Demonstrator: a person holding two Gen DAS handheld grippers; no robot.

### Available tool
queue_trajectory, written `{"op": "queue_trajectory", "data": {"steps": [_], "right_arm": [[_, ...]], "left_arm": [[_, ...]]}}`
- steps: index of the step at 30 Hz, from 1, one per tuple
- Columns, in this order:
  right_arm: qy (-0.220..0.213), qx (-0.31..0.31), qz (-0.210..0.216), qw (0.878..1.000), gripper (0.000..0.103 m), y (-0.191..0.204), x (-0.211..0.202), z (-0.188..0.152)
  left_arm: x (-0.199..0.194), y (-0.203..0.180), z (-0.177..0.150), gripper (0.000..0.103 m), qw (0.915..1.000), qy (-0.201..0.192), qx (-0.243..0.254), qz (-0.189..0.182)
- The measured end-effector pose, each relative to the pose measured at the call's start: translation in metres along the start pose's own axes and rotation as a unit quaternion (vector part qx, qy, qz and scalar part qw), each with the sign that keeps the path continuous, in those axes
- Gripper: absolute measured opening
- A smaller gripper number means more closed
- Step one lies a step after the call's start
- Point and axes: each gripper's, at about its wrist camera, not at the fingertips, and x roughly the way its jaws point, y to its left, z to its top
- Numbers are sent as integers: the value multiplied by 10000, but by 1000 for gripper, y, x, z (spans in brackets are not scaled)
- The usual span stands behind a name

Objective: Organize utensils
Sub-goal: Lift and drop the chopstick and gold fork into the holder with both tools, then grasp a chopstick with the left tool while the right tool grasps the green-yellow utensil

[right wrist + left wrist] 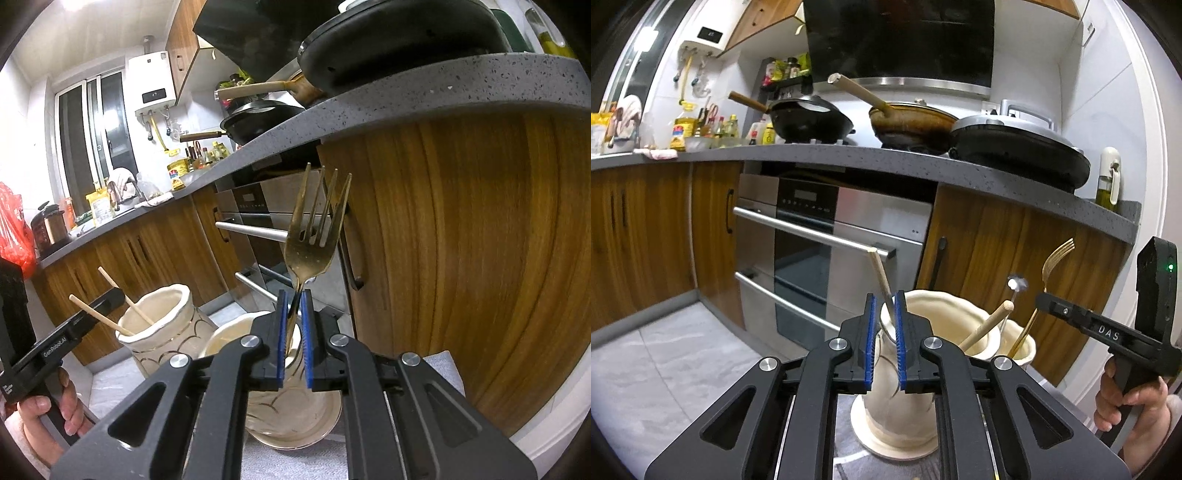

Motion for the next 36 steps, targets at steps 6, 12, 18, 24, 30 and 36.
{"op": "queue_trajectory", "data": {"steps": [6,12,18,24,30,36], "right_arm": [[-2,50,5,10000,22,-2,-1,2],[-63,76,-2,10000,42,-3,-11,0],[-47,74,-50,9999,63,-1,-30,-11],[118,-102,-40,9999,90,7,-50,-31],[401,-198,-105,9989,97,15,-58,-51],[740,-258,-291,9965,97,19,-62,-71]], "left_arm": [[-3,0,1,28,10000,-70,-13,43],[-8,-1,2,41,9996,-62,42,261],[-26,-3,-6,62,9986,-105,125,512],[-44,-6,-22,81,9974,15,144,704],[-55,-12,-44,89,9960,315,178,817],[-61,-14,-66,93,9929,697,175,943]]}}
